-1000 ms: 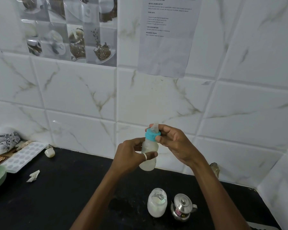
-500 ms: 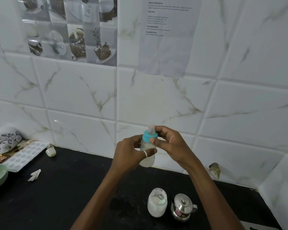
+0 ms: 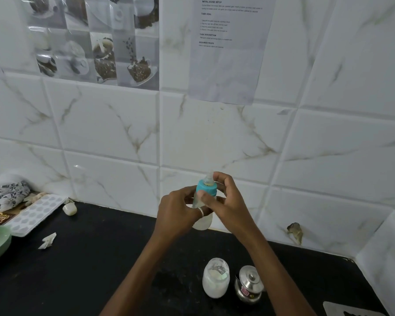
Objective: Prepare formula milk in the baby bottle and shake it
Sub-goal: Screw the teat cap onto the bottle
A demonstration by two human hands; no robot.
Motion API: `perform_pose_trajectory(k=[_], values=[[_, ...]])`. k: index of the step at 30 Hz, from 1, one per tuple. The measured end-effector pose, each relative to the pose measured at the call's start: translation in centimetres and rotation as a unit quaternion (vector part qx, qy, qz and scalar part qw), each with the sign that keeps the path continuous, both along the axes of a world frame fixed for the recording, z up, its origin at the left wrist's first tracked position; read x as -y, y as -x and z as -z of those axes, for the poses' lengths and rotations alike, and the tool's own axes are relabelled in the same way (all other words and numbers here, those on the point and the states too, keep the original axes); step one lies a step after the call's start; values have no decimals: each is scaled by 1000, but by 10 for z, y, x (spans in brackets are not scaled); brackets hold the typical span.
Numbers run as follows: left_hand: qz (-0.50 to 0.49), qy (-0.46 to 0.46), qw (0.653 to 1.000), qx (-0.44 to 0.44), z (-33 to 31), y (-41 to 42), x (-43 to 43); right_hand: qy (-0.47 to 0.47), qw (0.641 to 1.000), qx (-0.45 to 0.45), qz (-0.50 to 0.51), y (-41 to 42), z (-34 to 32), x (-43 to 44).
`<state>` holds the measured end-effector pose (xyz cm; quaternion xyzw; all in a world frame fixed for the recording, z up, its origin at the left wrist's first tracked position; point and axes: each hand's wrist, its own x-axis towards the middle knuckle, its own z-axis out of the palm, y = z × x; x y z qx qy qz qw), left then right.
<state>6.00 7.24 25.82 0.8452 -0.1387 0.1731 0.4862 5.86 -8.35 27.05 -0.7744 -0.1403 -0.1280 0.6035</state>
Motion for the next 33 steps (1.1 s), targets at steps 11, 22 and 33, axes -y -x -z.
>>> perform_pose_trajectory(k=[11, 22, 33], values=[[3, 7, 1000, 1, -7, 1, -2, -38, 999, -23, -30, -3, -14, 12], [11, 14, 1000, -5, -7, 2, 0, -5, 1000, -21, 8, 0, -4, 2], [15, 12, 1000, -19, -12, 7, 2, -69, 994, -60, -54, -4, -23, 18]])
